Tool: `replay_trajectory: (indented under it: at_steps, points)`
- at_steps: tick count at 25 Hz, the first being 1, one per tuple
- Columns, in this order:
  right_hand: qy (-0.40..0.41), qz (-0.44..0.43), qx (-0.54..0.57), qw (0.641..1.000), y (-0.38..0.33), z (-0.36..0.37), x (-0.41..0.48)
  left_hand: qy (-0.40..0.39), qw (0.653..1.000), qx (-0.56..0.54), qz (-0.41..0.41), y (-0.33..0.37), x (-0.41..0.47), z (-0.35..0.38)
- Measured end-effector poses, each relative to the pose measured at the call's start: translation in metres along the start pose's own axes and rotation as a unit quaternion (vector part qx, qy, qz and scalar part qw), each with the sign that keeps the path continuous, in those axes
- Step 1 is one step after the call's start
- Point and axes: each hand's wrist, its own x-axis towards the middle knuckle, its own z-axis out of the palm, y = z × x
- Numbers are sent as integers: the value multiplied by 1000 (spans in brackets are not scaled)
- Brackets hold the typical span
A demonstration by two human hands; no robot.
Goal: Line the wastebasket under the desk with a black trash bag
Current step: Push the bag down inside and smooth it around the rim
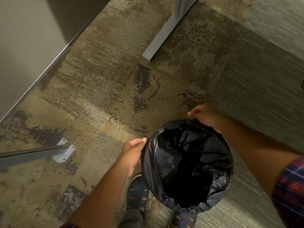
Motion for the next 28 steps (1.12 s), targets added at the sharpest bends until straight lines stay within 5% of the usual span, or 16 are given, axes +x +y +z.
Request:
replay_trajectory:
  at_steps: [3, 7, 11, 16, 18, 20, 23, 26, 28]
  points:
    - [19, 46, 115, 992, 27, -12, -20, -42, 998, -2, -38, -13, -20, -20]
    - [-52, 105, 237, 964, 63, -25, -44, -116, 989, -54, -80, -39, -45, -29]
    - [-61, 126, 322, 936, 71, -20, -39, -63, 986, -147, -49, -45, -38, -18]
    - [-65, 196, 274, 939, 86, -9, -32, 2, 995, -95, -32, -31, -23, -2]
    - [10, 177, 235, 956, 92, -5, -35, 41, 996, -74, -6, -26, -26, 4]
    - [211, 74, 132, 966, 94, -5, -41, 141, 987, 29, 65, -25, -34, 5]
    - [419, -127, 45, 898, 72, 18, -81, 280, 929, 161, 181, -31, -60, 4]
    - [313, -180, 56, 931, 52, 84, -114, 261, 927, 209, 171, -46, -90, 18]
    - [172, -71, 105, 977, 39, 132, -118, 206, 949, 203, 128, -51, -102, 29]
